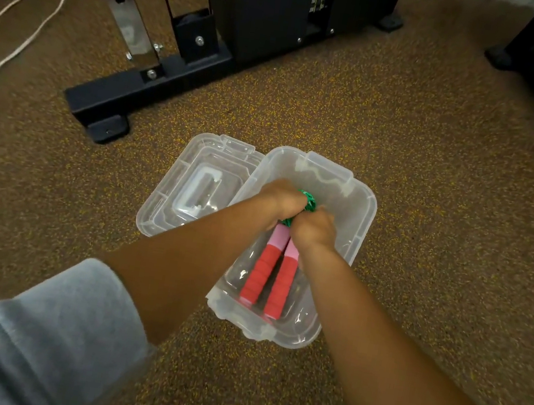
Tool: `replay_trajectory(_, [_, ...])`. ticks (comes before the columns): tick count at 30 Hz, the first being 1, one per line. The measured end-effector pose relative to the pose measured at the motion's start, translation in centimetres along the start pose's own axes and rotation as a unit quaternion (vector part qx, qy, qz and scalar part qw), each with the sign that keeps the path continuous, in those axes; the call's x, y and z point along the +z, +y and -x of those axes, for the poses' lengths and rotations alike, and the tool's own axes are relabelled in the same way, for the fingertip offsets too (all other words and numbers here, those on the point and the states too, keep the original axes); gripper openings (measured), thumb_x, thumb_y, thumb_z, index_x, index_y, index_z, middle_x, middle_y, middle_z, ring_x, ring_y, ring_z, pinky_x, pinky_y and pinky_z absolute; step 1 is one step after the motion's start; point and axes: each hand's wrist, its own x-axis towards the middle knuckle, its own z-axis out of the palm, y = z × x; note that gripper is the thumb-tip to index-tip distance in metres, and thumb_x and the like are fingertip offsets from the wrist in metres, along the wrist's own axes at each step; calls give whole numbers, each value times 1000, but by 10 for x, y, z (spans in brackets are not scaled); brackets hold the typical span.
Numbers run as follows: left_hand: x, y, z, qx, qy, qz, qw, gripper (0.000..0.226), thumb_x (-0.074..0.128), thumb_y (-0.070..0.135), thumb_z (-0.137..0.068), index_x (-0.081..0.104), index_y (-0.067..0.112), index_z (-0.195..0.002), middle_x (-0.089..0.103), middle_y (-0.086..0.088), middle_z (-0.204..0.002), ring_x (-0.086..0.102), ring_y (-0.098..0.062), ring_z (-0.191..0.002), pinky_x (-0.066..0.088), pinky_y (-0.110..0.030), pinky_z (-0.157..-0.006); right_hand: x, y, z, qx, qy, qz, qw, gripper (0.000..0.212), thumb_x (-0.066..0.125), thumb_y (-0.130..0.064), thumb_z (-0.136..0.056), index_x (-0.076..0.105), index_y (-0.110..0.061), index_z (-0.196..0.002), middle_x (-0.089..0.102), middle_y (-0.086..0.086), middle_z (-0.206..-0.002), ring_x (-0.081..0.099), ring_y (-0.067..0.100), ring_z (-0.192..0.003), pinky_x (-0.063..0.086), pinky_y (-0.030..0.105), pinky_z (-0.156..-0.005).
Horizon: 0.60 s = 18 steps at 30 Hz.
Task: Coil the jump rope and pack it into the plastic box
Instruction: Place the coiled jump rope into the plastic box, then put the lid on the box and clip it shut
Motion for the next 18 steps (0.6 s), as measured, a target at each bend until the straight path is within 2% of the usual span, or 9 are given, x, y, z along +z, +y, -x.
replay_trajectory(2, [-5,1,9,15,-1,21,1000,14,52,4,-92,63,5,-83,64,-14,-85,61,-31,-84,45,-32,-61,0,-3,9,-27,43,-29,998,45,46,-11,-102,49,-5,-146,65,19,-132,60,39,-125,49,39,-93])
replay_trajectory(4, [-12,1,28,39,8,21,999,16,51,5,-90,66,0,-91,69,-15,-91,66,-34,-90,49,-32,-65,1,-1,22,-74,92,-56,991,48,45,-10,-100,51,-9,-148,69,18,-128,61,38,-125,49,41,-100])
replay_trajectory(7, [-33,-5,67,130,80,-61,986,19,52,16,-94,66,6,-101,72,-10,-96,66,-26,-85,48,-28,-64,1,0,41,-163,147,-79,972,41,49,-8,-98,64,-11,-136,73,13,-127,65,33,-122,49,44,-106])
replay_trajectory(9, [-52,-20,93,180,150,6,972,30,57,23,-90,70,17,-116,75,2,-111,71,-17,-89,56,-28,-80,1,-7,49,-215,164,-89,959,35,52,-7,-96,72,-12,-124,76,8,-122,69,28,-115,51,43,-104])
replay_trajectory(10, [-62,-29,102,183,194,67,961,32,59,27,-87,70,22,-116,74,9,-109,72,-14,-92,59,-35,-86,2,-12,52,-238,161,-92,953,32,52,-6,-95,74,-13,-118,77,6,-117,71,26,-111,52,42,-102])
replay_trajectory(12, [-79,-56,106,128,265,150,944,22,62,29,-88,66,25,-110,68,14,-99,72,-9,-87,61,-47,-82,8,-22,57,-279,134,-83,947,29,53,-6,-95,75,-14,-113,78,4,-112,71,21,-105,53,39,-100])
replay_trajectory(14, [-85,-86,103,12,283,217,934,20,62,20,-95,59,21,-115,66,5,-103,69,-6,-75,61,-49,-83,18,-30,65,-325,105,-42,939,27,54,-7,-96,76,-14,-111,77,4,-110,70,19,-101,53,34,-97])
replay_trajectory(16, [-84,-116,93,-71,294,213,929,30,64,17,-95,53,16,-122,63,-8,-120,66,-15,-84,60,-45,-86,30,-36,70,-373,88,-2,924,26,57,-8,-94,76,-13,-110,77,6,-107,70,20,-97,51,29,-92])
replay_trajectory(18, [-79,-138,79,-116,304,197,925,44,70,24,-92,47,15,-129,54,-14,-132,63,-28,-102,57,-44,-89,39,-44,71,-420,75,33,904,26,56,-8,-93,77,-11,-109,77,8,-108,70,23,-99,52,31,-92])
